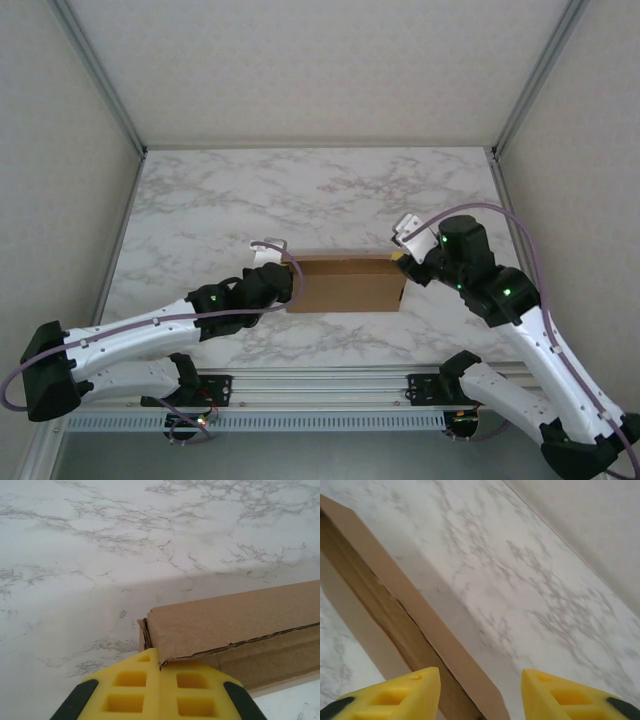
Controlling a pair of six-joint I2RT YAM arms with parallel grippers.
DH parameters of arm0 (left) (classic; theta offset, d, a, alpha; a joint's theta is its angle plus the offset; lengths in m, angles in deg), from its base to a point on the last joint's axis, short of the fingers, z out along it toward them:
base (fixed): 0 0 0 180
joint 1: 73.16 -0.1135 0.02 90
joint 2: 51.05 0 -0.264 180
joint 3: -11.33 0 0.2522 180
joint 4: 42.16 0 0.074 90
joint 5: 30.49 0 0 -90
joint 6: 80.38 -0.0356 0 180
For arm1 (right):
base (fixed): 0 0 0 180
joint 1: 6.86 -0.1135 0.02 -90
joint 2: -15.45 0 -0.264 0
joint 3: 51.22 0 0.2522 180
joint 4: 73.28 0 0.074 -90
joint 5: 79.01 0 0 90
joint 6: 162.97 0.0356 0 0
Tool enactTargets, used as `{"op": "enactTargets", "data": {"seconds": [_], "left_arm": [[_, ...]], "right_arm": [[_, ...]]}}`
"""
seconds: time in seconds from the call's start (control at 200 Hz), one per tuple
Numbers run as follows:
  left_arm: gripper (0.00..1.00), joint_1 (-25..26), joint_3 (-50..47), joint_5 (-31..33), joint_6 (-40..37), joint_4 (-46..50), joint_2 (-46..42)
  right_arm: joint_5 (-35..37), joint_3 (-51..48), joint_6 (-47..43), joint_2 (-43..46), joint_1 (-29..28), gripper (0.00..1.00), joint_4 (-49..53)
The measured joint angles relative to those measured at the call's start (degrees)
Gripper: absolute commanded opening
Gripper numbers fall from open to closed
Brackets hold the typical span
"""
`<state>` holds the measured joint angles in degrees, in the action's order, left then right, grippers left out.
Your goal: Fold the paper box
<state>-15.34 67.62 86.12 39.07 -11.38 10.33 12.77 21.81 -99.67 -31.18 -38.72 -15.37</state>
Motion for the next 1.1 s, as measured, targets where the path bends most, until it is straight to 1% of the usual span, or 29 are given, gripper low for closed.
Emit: {"op": "enactTargets", "data": {"seconds": [0.19,0.3,0.371,0.476,0.601,0.751,1.097], "left_arm": [[0.00,-1.0,0.0,0.0,-1.1,0.2,-1.6],[0.00,-1.0,-0.1,0.0,-1.4,0.2,-2.8],[0.00,-1.0,-0.5,0.0,-1.6,0.2,-3.4],[0.00,-1.0,-0.9,-0.1,-1.9,0.2,-3.7],[0.00,-1.0,-1.4,-0.1,-1.9,0.2,-3.7],[0.00,-1.0,-1.8,-0.3,-1.9,0.2,-4.2],[0.00,-1.0,-2.2,-0.3,-2.1,0.2,-4.7]], "right_arm": [[-0.5,-4.2,-8.2,2.3,5.4,0.47,3.9],[-3.3,-5.3,-13.5,1.7,10.0,0.48,5.5],[-5.7,-5.8,-16.2,1.5,11.8,0.47,6.4],[-9.4,-6.6,-18.9,0.5,12.1,0.47,7.0],[-11.4,-8.8,-20.2,-1.2,12.2,0.46,6.3],[-11.5,-10.3,-21.2,-3.5,12.7,0.43,4.9],[-11.5,-10.3,-23.0,-5.9,14.4,0.42,2.0]]}}
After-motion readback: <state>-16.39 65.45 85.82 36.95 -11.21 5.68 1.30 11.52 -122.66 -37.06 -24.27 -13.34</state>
